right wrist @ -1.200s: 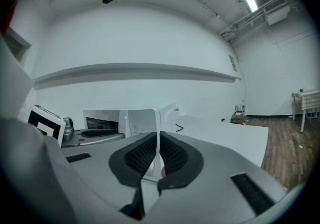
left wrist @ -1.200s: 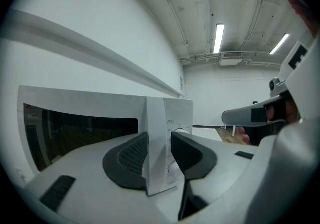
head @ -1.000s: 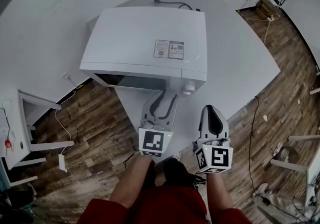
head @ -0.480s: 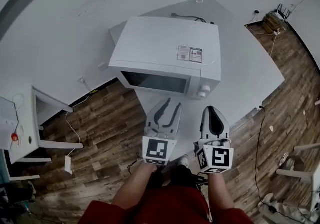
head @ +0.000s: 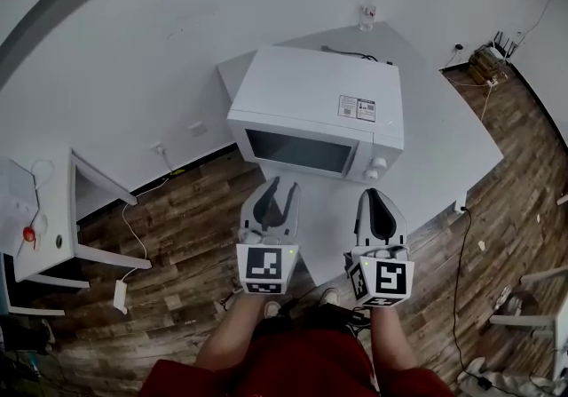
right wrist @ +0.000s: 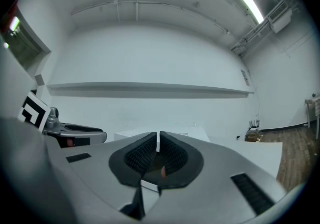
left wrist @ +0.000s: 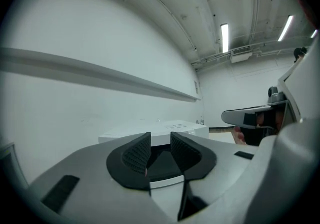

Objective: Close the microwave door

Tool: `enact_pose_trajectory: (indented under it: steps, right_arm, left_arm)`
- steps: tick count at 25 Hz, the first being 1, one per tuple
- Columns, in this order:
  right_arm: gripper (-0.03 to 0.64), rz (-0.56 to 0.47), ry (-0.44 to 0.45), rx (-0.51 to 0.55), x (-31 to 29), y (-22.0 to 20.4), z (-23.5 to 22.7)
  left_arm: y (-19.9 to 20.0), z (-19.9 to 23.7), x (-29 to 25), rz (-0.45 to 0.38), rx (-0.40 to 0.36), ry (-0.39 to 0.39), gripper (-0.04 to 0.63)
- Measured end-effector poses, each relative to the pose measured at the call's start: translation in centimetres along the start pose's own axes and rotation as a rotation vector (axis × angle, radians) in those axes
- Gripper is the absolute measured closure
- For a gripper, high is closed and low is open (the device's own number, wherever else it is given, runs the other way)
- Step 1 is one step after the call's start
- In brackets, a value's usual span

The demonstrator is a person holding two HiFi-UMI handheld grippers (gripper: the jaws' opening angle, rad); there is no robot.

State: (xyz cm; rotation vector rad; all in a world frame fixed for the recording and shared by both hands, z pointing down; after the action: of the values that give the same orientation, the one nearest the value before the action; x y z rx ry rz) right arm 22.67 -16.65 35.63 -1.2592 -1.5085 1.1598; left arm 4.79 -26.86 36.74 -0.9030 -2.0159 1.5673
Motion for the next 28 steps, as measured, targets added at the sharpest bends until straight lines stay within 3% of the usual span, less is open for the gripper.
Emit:
enact_pose_trajectory:
  steps: [7,12,15,28]
  right_arm:
    - [0.578,-0.028,0.012,0.022,0.5,1.0,1.9]
    - [0.578,-0.045,0.026,0.038,0.8,1.7,3.0]
    - [0.578,-0.046,0.035,0.050,1.1,2.0,3.5]
    - [0.578,-0.030,0.015,0.070,1.3,1.9,3.4]
  left_arm:
    - [0.7,1.5,2.5,-0.028,-0.001,0.041,0.478]
    - [1.5,1.7,4.1,-0.072,0.007,0.090,0.537]
    - [2.0,1.4,4.5,-0.085,-0.002,0.077,0.568]
    - [2.5,0.7,4.3,-0.093,-0.016,0.053,0.569]
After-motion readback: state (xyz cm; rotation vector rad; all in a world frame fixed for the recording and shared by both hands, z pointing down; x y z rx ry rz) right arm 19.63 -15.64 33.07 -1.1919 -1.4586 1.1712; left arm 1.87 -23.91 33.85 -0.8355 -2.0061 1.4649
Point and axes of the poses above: the fingertips, and each gripper's own axes: x backward along the fingers, z to its left, y out of its top, the point moved 9 cm from there along x, backward along the fingers, and after that the axes turned 12 degrees about -x, right-handed, at the moved point
